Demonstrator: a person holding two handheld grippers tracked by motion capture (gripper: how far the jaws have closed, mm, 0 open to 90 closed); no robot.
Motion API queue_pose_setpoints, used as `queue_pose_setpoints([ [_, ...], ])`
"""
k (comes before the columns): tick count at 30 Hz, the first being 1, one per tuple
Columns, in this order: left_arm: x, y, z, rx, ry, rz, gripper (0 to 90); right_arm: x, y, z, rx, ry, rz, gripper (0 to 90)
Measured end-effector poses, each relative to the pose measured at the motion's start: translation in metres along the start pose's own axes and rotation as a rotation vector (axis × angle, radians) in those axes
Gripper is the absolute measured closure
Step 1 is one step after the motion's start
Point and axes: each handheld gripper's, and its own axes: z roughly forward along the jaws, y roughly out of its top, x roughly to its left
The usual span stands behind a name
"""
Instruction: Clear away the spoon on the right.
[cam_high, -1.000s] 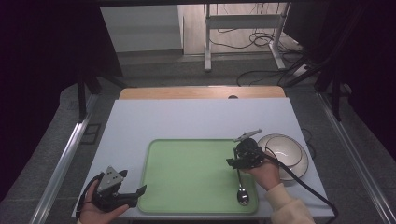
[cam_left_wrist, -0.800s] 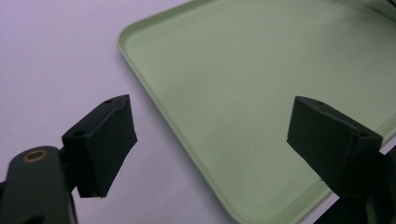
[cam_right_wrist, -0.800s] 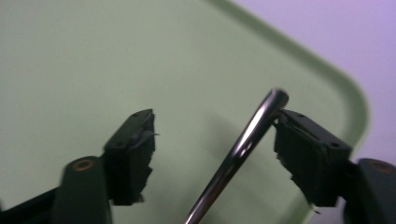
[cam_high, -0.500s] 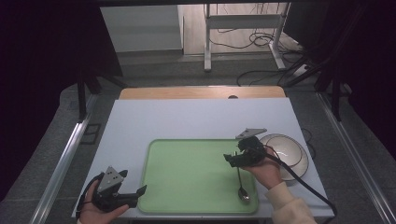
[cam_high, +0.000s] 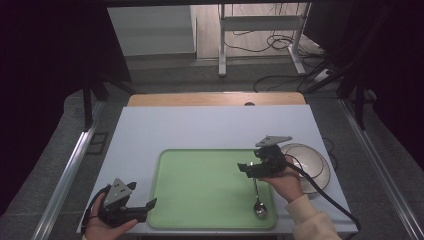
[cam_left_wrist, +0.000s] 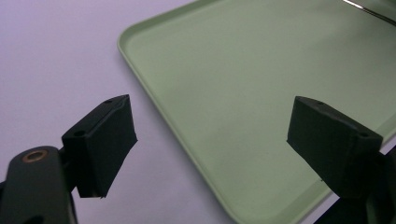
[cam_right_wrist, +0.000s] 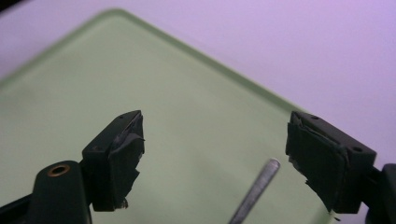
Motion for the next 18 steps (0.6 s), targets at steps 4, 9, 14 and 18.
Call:
queue_pose_setpoints([
  [4, 0.0, 0.001, 0.0, -0.004, 0.001, -0.005, 14.7, 0.0, 0.002, -0.006, -0.023, 0.021, -0.003, 19.3],
  [9, 0.001, 0.004, 0.001, -0.004, 0.007, -0.009, 14.7, 0.001, 0.003, -0.014, -0.06, 0.05, -0.037, 19.3],
  [14, 0.002, 0.002, 0.001, 0.0, 0.012, -0.013, 14.7, -0.001, 0.008, -0.028, -0.114, 0.061, -0.063, 20.5],
  [18, 0.002, 0.005, 0.001, -0.014, 0.006, -0.009, 14.7, -0.002, 0.01, -0.044, -0.16, 0.06, -0.067, 20.8],
])
